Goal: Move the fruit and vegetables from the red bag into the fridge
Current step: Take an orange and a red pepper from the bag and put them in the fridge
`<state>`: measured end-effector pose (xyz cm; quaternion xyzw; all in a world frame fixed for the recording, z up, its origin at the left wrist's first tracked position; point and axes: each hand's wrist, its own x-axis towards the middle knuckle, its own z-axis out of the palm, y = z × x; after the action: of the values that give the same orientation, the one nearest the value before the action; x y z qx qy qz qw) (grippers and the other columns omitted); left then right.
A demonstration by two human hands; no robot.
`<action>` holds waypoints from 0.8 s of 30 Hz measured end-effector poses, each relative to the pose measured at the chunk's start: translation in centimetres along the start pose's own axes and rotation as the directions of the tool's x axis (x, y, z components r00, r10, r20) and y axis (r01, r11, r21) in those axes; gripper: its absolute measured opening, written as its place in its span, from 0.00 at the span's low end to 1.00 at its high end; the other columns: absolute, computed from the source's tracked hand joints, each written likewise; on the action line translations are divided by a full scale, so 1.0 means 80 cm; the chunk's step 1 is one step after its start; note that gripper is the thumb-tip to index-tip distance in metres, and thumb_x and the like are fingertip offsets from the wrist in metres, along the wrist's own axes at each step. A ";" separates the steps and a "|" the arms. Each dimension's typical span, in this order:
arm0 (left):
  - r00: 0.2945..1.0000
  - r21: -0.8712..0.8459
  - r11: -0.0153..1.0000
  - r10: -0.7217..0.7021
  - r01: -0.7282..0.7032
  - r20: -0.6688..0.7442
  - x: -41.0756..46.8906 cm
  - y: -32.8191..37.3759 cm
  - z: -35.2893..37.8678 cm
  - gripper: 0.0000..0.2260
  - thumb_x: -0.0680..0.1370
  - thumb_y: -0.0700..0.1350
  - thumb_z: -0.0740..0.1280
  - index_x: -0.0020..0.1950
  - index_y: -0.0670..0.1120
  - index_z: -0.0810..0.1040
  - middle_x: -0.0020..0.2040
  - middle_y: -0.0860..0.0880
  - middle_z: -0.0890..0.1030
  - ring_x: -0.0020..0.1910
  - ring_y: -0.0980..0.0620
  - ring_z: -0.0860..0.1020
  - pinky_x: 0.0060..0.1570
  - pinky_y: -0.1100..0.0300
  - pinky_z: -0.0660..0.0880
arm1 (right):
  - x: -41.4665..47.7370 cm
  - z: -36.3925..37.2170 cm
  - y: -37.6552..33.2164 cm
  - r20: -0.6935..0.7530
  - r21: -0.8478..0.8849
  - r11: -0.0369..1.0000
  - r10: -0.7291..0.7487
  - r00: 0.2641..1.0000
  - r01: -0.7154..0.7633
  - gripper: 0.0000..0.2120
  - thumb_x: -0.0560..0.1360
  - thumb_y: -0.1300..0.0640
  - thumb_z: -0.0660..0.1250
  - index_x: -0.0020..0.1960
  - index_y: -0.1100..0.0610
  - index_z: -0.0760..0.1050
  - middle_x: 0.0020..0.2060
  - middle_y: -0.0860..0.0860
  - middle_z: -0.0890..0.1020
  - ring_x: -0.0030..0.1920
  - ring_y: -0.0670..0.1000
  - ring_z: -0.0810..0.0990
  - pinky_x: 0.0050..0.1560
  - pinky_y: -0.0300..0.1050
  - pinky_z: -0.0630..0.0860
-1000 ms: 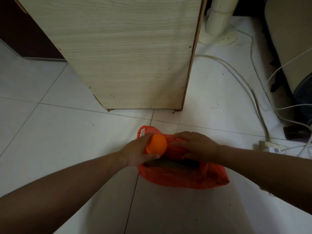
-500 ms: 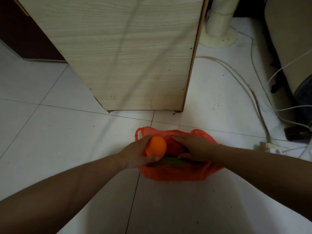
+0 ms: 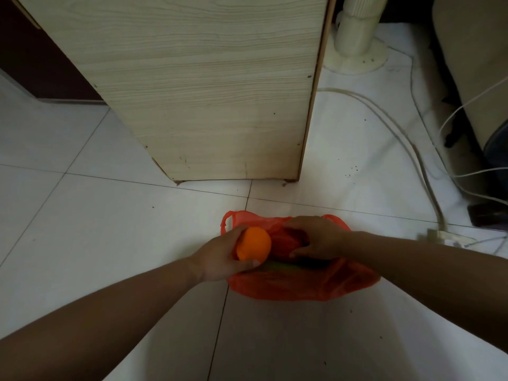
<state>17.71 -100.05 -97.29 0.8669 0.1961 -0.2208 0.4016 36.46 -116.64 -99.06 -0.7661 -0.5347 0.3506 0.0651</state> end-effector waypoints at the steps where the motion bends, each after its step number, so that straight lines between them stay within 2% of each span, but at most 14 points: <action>1: 1.000 -0.009 1.000 -0.006 0.006 0.005 0.000 -0.001 -0.002 0.36 0.72 0.60 0.67 0.74 0.56 0.51 0.71 0.49 0.66 0.65 0.48 0.71 0.60 0.57 0.73 | -0.004 -0.002 0.000 -0.025 -0.010 1.000 -0.012 1.000 0.012 0.33 0.73 0.44 0.68 0.73 0.50 0.59 0.70 0.50 0.67 0.69 0.51 0.65 0.68 0.45 0.61; 6: 1.000 -0.051 0.999 -0.016 0.017 0.023 -0.007 -0.007 -0.012 0.36 0.72 0.59 0.68 0.74 0.57 0.52 0.70 0.50 0.67 0.64 0.50 0.71 0.57 0.59 0.74 | -0.024 -0.009 -0.003 -0.109 0.008 0.999 -0.031 0.994 0.032 0.31 0.72 0.45 0.69 0.72 0.49 0.63 0.69 0.48 0.69 0.68 0.49 0.66 0.68 0.44 0.63; 12: 0.996 0.018 1.000 0.001 0.000 -0.093 -0.030 -0.017 -0.033 0.36 0.71 0.57 0.70 0.74 0.55 0.55 0.70 0.51 0.65 0.66 0.49 0.68 0.56 0.61 0.70 | -0.028 -0.004 -0.027 -0.218 0.006 0.991 -0.132 0.967 0.136 0.24 0.73 0.49 0.69 0.67 0.49 0.70 0.65 0.47 0.74 0.65 0.47 0.71 0.64 0.38 0.64; 15: 0.996 0.038 0.999 0.001 0.002 -0.093 -0.039 -0.031 -0.034 0.36 0.69 0.61 0.71 0.72 0.58 0.57 0.70 0.52 0.65 0.67 0.49 0.68 0.59 0.58 0.72 | -0.022 0.002 -0.046 -0.198 -0.002 0.976 -0.215 0.956 0.219 0.20 0.74 0.51 0.68 0.65 0.49 0.73 0.62 0.46 0.76 0.62 0.46 0.73 0.62 0.38 0.66; 18: 0.998 0.065 0.998 0.017 -0.013 -0.065 -0.047 -0.038 -0.030 0.34 0.70 0.59 0.71 0.69 0.61 0.56 0.70 0.53 0.66 0.66 0.51 0.68 0.57 0.62 0.69 | -0.017 0.008 -0.062 -0.121 -0.025 0.965 -0.262 0.958 0.261 0.19 0.75 0.52 0.67 0.65 0.48 0.72 0.62 0.45 0.76 0.62 0.45 0.72 0.62 0.38 0.65; 20: 0.998 0.102 0.995 0.026 -0.021 -0.051 -0.049 -0.039 -0.029 0.36 0.70 0.59 0.71 0.71 0.59 0.56 0.71 0.53 0.65 0.66 0.51 0.67 0.58 0.63 0.68 | -0.017 0.010 -0.067 -0.110 -0.030 0.965 -0.263 0.959 0.261 0.18 0.75 0.52 0.67 0.65 0.49 0.72 0.62 0.46 0.76 0.62 0.46 0.72 0.62 0.37 0.65; 24: 0.997 0.092 0.995 0.040 -0.034 -0.060 -0.054 -0.033 -0.036 0.39 0.67 0.63 0.71 0.73 0.58 0.56 0.71 0.54 0.65 0.66 0.52 0.68 0.59 0.61 0.69 | -0.035 0.001 -0.056 -0.204 0.007 0.983 -0.178 0.963 0.183 0.18 0.74 0.51 0.68 0.63 0.48 0.73 0.60 0.44 0.77 0.60 0.44 0.73 0.60 0.36 0.67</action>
<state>13.39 -96.94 -94.89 0.8942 0.1820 -0.1952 0.3594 32.40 -117.19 -95.71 -0.7450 -0.5883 0.2703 0.1607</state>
